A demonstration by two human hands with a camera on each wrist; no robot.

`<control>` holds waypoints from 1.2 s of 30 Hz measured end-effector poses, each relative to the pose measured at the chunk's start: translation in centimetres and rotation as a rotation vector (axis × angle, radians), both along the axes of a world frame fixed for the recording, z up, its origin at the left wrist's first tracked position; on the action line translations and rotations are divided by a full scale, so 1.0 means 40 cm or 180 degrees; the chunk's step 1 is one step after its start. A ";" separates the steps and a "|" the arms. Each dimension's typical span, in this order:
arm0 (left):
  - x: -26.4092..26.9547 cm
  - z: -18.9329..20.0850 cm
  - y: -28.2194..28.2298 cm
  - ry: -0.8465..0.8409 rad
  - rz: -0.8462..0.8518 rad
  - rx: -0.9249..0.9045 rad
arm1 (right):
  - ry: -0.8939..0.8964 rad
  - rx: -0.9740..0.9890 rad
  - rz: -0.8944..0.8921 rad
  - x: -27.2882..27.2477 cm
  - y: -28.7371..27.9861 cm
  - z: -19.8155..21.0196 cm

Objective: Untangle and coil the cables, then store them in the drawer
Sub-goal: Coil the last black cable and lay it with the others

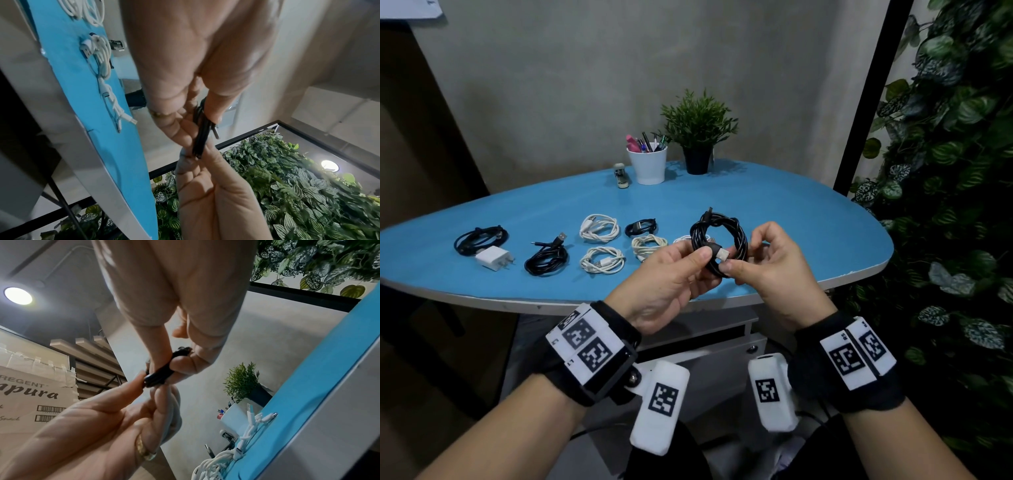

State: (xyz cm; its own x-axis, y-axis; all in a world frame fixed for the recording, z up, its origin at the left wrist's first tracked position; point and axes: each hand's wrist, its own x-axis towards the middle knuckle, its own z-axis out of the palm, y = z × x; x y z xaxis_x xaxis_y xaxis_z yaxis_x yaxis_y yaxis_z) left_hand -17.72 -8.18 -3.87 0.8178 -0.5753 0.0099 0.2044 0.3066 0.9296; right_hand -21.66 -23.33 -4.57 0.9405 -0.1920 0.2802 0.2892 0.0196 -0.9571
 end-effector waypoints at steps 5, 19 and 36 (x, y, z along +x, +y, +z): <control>0.000 -0.002 0.002 -0.0100 0.0035 -0.0080 | 0.0088 0.0053 0.0153 0.004 -0.006 0.006; 0.005 -0.002 -0.002 -0.0362 0.0452 0.0016 | 0.0176 0.0519 0.0363 0.006 -0.006 0.001; 0.014 -0.020 0.006 -0.0552 0.0919 0.0390 | 0.0372 0.0959 0.0021 0.028 0.043 -0.005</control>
State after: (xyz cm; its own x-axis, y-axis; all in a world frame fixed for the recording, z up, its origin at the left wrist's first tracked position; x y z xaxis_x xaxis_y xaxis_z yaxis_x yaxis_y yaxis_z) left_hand -17.15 -7.93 -4.68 0.9391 -0.3261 0.1080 -0.0384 0.2128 0.9764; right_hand -20.54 -21.60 -4.77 0.9645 -0.2436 0.1018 0.1766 0.3085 -0.9347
